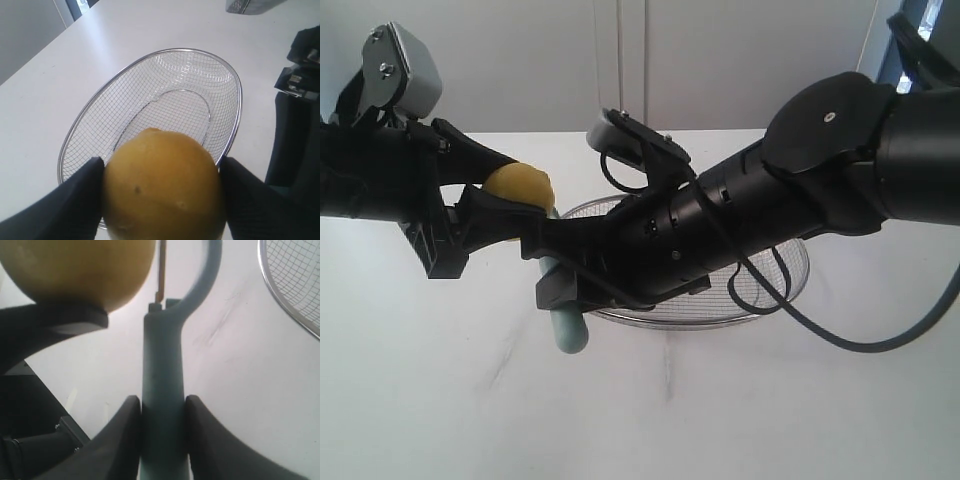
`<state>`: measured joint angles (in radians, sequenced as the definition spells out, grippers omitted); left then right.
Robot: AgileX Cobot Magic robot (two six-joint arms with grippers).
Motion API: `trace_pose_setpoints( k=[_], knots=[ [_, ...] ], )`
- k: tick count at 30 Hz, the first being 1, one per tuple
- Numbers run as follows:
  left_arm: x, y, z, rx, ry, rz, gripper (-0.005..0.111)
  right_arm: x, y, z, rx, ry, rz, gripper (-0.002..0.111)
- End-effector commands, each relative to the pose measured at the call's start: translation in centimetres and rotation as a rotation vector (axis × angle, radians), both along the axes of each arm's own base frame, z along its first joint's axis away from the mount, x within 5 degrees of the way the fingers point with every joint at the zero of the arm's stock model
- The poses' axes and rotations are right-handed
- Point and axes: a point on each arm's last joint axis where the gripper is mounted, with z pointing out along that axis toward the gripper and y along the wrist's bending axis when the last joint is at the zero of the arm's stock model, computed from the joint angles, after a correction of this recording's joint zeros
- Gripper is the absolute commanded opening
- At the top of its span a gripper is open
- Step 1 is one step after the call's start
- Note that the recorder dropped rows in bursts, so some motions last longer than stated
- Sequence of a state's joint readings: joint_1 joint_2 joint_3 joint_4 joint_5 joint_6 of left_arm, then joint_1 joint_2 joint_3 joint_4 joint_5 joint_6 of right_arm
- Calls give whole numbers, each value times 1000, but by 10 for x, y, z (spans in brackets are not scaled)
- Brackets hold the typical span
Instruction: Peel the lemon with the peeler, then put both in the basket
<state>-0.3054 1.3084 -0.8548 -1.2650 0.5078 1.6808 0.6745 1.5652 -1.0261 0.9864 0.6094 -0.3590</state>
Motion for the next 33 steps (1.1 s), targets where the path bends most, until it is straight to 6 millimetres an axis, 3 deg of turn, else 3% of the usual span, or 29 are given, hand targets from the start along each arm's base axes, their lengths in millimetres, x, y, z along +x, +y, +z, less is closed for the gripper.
trace_pose_setpoints(
  k=[1,33],
  knots=[
    [-1,1,1,-28,11,9,0,-1,0,0,4,-1,-9,0],
    [-1,1,1,-26,11,8,0,1,-4,5,-12,-57,-31,0]
  ],
)
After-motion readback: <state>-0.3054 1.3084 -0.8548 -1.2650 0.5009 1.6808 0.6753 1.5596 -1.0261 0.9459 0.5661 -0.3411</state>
